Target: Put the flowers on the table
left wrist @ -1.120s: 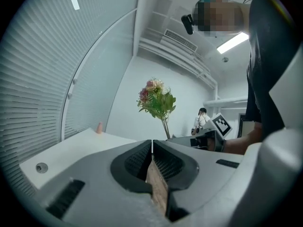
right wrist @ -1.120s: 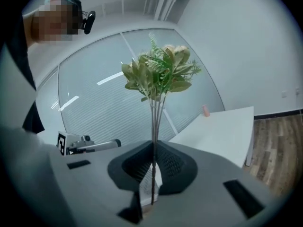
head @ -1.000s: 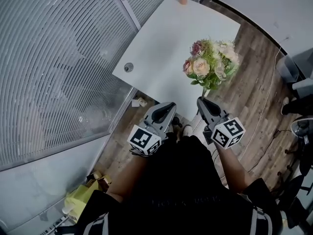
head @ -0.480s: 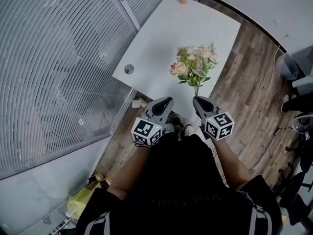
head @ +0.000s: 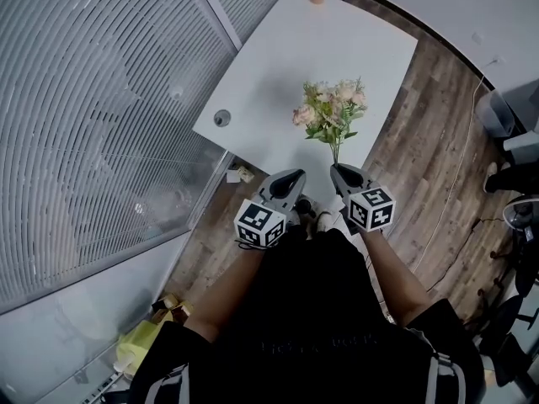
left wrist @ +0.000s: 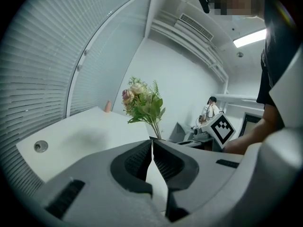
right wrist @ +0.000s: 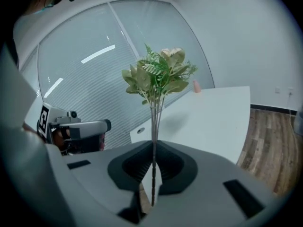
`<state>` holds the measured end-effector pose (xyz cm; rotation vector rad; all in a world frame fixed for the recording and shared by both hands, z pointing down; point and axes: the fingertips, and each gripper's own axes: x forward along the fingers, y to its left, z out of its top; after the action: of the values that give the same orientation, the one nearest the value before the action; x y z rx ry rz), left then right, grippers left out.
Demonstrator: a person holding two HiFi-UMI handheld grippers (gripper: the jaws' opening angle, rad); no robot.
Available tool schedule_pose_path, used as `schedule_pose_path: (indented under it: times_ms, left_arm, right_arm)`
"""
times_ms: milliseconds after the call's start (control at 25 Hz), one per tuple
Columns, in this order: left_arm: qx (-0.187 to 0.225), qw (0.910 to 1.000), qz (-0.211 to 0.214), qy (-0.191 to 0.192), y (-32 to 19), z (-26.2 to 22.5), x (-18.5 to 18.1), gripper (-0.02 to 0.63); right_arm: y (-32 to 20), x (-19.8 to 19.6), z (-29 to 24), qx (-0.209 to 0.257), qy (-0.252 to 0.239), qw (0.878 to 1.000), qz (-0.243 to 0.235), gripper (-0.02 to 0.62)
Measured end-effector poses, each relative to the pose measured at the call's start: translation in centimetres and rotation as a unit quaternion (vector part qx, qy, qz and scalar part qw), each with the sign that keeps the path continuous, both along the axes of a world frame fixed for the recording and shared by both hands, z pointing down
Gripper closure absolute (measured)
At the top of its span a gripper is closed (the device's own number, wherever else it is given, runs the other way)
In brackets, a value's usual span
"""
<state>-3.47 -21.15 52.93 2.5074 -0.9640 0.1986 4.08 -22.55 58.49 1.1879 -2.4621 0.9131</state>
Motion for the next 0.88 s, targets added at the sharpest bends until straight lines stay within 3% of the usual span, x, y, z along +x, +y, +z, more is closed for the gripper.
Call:
schedule_pose_path:
  times_ms: [600,880]
  left_arm:
    - [-0.037,0.9987,-0.002,-0.036,1.1,6.8,-1.0,0.584]
    - [-0.055,0.9971,0.020,-0.048,1.2,8.2,0.1,0.584]
  right_arm:
    - [-1.4,-0.7,5.6,-0.061,0.021,0.998,0.002,0.555]
    - [-1.4,-0.5,8.8,-0.101,0.031,0.994,0.000,0.555]
